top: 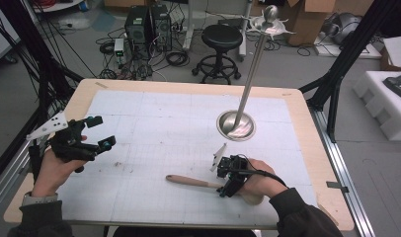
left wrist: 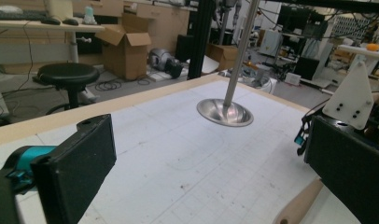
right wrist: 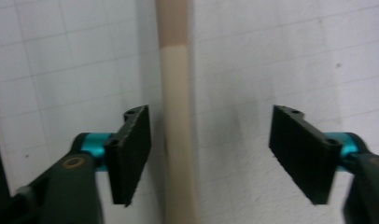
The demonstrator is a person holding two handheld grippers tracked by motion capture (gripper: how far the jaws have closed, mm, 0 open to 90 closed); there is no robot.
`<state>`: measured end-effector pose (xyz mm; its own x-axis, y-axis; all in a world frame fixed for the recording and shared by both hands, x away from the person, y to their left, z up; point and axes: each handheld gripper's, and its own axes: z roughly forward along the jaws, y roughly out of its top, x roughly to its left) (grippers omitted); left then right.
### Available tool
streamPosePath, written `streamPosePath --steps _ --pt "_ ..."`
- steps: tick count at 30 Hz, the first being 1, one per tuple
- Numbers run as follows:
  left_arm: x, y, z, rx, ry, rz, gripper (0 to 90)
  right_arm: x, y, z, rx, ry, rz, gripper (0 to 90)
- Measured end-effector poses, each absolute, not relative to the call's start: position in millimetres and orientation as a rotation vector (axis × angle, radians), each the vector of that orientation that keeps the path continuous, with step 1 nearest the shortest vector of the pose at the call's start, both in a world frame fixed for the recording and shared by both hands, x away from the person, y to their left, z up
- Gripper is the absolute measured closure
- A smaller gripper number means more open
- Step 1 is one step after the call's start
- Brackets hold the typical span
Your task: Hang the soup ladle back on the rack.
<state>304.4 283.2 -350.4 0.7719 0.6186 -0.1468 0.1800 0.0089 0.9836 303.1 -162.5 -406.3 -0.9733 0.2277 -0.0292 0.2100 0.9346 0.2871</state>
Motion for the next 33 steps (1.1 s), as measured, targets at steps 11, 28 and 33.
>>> streamPosePath --steps 11,28,33 --pt "305 279 -352 1.576 0.668 0.377 2.6 296 -158 -409 0.305 3.073 0.344 64.2" --pt "305 278 -352 1.581 0.667 0.379 2.6 294 -159 -408 0.351 3.078 0.311 77.9" --pt "305 278 -352 1.579 0.669 0.378 2.6 293 -168 -407 0.403 3.067 0.403 78.0"
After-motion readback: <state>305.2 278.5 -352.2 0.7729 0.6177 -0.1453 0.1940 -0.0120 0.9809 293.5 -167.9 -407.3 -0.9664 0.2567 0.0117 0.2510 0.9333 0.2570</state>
